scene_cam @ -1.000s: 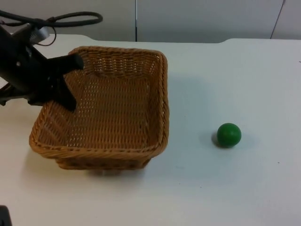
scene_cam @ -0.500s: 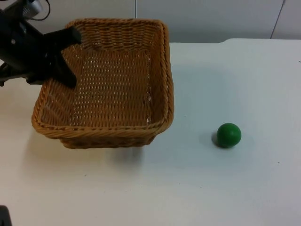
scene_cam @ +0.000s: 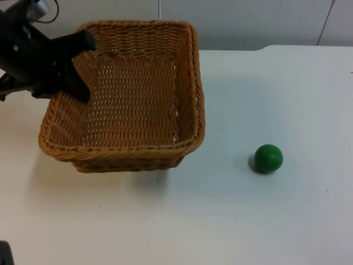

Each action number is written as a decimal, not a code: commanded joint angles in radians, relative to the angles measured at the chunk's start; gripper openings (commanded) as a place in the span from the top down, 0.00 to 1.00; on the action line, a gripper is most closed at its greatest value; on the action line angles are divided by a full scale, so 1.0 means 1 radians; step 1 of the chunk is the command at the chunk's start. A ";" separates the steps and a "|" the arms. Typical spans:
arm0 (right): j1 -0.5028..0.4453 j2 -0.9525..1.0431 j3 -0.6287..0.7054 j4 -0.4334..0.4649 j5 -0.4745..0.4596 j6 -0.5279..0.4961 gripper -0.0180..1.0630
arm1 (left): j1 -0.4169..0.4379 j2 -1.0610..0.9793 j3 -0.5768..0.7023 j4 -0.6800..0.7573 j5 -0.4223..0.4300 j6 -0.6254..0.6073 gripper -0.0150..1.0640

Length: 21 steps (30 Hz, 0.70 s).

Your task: Pick up the basket with the left hand and place the ball into the basket with the right hand.

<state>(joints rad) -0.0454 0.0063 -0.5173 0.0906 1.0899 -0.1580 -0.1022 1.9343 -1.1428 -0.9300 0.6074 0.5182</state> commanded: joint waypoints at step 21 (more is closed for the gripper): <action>-0.004 -0.006 0.006 -0.003 -0.005 0.002 0.99 | 0.001 -0.014 -0.008 -0.028 0.005 -0.003 0.99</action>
<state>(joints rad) -0.0454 0.0063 -0.5173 0.0906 1.0918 -0.1580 -0.1022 1.9343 -1.1428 -0.9300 0.6074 0.5196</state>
